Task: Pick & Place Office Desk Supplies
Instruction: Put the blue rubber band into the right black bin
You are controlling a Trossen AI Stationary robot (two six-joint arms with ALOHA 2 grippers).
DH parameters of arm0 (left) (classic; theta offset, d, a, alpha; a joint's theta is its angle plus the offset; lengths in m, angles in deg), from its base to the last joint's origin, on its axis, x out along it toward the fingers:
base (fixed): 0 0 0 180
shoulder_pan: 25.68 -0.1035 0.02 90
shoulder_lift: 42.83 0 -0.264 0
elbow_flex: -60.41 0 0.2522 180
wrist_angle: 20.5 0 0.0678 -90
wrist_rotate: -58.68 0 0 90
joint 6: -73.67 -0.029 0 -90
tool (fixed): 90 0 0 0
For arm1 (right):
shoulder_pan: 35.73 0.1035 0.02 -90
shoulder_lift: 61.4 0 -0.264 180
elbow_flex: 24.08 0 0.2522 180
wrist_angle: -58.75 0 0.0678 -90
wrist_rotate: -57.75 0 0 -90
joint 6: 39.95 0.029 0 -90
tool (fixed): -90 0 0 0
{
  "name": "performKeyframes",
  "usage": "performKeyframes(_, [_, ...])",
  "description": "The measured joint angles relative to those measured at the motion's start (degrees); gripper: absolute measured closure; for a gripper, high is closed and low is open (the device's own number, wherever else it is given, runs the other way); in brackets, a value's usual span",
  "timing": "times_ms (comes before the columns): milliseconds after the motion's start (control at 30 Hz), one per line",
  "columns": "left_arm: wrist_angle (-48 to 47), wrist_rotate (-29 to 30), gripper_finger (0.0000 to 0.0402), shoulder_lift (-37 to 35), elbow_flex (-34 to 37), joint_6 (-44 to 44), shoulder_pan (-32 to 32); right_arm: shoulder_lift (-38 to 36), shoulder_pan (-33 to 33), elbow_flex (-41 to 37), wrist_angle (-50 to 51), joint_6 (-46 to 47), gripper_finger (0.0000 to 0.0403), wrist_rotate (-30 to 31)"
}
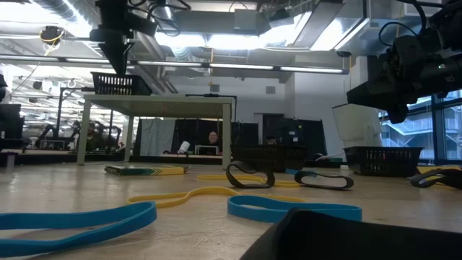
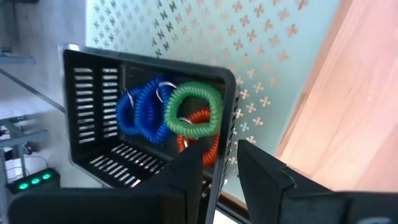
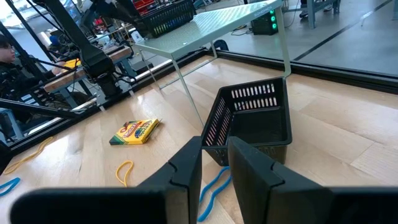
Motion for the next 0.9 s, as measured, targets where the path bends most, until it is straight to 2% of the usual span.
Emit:
performKeyframes(233, [0.6,-0.7,0.03,0.0,-4.6,3.1,2.8,0.0,0.0,0.0,0.0,0.0,0.0321,-0.2])
performKeyframes(467, [12.7,-8.4,0.0299,0.4,-5.4,9.3,9.4,0.0,0.0,0.0,0.0,0.2,0.0321,-0.2])
performKeyframes(633, [22.0,-10.7,0.0299,2.7,-4.4,16.1,15.2,0.0,0.0,0.0,0.0,0.2,0.0321,-0.2])
performKeyframes(733, [23.7,-12.8,0.0299,4.1,-4.4,19.3,17.9,0.0,0.0,0.0,0.0,0.2,0.0321,-0.2])
performKeyframes(900, [25.9,-12.9,0.0299,6.8,-4.3,23.8,21.9,0.0,0.0,0.0,0.0,0.2,0.032,-0.1])
